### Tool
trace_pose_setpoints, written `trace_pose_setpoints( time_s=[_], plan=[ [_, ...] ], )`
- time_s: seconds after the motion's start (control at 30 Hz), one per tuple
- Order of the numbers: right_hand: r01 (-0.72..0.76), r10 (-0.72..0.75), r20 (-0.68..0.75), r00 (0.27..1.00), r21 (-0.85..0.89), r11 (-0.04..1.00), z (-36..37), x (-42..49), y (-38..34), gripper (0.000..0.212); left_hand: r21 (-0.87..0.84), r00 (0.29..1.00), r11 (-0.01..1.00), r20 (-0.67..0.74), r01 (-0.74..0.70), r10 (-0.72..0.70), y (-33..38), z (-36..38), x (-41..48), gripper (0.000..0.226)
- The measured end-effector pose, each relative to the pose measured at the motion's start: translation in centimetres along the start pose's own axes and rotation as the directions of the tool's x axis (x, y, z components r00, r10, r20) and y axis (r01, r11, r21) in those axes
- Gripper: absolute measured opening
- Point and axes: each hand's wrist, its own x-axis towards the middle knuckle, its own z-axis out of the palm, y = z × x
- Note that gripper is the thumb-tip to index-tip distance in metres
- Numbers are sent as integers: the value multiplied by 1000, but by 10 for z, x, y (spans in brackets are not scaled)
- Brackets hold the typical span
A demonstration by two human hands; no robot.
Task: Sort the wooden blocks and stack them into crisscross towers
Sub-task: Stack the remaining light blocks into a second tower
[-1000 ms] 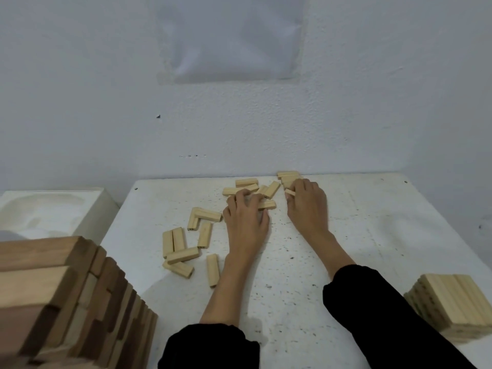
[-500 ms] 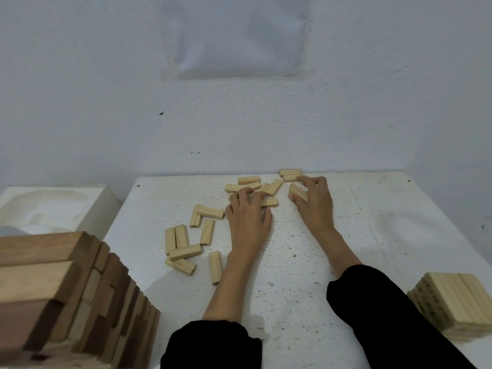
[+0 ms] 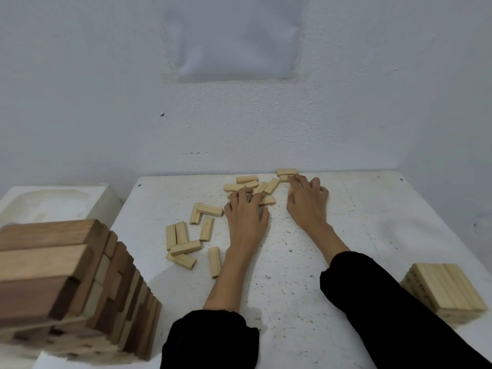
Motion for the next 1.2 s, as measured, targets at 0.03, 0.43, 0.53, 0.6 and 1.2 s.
trace_pose_setpoints(
  time_s=[0.03,0.43,0.53,0.6,1.2],
  plan=[
    [2,-3,-39,999,-14,1000,0,-3,0,41,-7,1000,1000,-2,1,-1,0,0,0,31],
    [49,-44,-37,998,157,986,-5,-24,0,34,-13,1000,1000,0,5,-5,0,-6,-6,24],
    [51,-40,-62,997,174,983,-9,-28,-1,35,-11,1000,1000,-22,8,-8,-1,-7,-8,23],
    [33,-21,-64,998,186,982,-10,-29,0,32,-14,999,1000,-32,4,-5,0,-8,-9,22],
    [-11,121,-198,973,479,878,-49,-133,5,18,65,998,998,-55,-9,12,1,-8,-13,20]
  ],
)
